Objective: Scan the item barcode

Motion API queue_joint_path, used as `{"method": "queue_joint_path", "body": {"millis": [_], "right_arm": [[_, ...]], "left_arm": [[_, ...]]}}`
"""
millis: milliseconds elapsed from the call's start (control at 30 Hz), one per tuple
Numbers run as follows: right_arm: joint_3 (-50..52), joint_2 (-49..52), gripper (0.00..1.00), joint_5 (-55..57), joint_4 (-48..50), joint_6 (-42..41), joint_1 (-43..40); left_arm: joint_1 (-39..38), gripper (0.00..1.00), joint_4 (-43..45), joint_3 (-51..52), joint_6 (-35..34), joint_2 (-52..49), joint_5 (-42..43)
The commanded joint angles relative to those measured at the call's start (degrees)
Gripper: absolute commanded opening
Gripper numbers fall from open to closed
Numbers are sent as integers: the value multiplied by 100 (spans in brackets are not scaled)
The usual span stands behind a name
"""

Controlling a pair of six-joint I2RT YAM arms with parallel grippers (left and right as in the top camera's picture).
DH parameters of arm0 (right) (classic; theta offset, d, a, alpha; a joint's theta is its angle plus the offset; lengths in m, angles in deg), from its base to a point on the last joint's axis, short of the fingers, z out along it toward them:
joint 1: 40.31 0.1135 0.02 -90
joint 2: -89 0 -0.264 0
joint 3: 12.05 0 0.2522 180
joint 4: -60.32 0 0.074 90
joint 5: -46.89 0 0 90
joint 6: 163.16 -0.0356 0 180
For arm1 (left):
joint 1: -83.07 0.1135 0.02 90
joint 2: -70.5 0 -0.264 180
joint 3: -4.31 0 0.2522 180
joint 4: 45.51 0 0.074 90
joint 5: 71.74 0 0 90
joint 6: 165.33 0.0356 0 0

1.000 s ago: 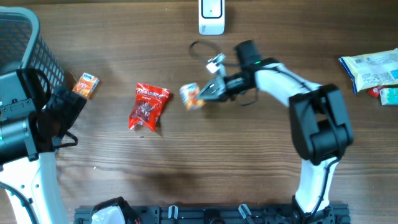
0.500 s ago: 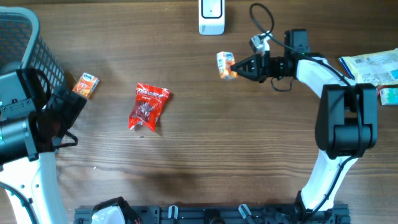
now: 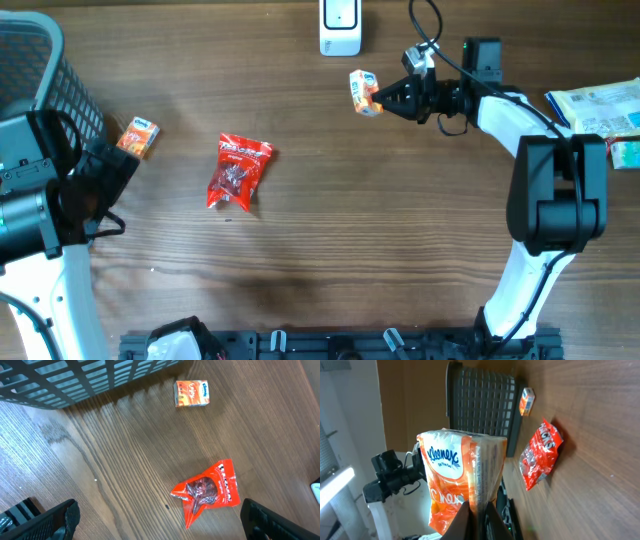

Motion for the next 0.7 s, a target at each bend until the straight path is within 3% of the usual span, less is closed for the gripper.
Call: {"method": "queue_joint_path", "body": {"millis": [0, 667], "right_arm": [[-7, 146, 4, -369, 26, -267, 131], [-7, 142, 4, -367, 83, -592, 173]], "left_arm": [[42, 100, -2, 0, 2, 2, 28], [42, 100, 0, 0, 2, 2, 28]]}}
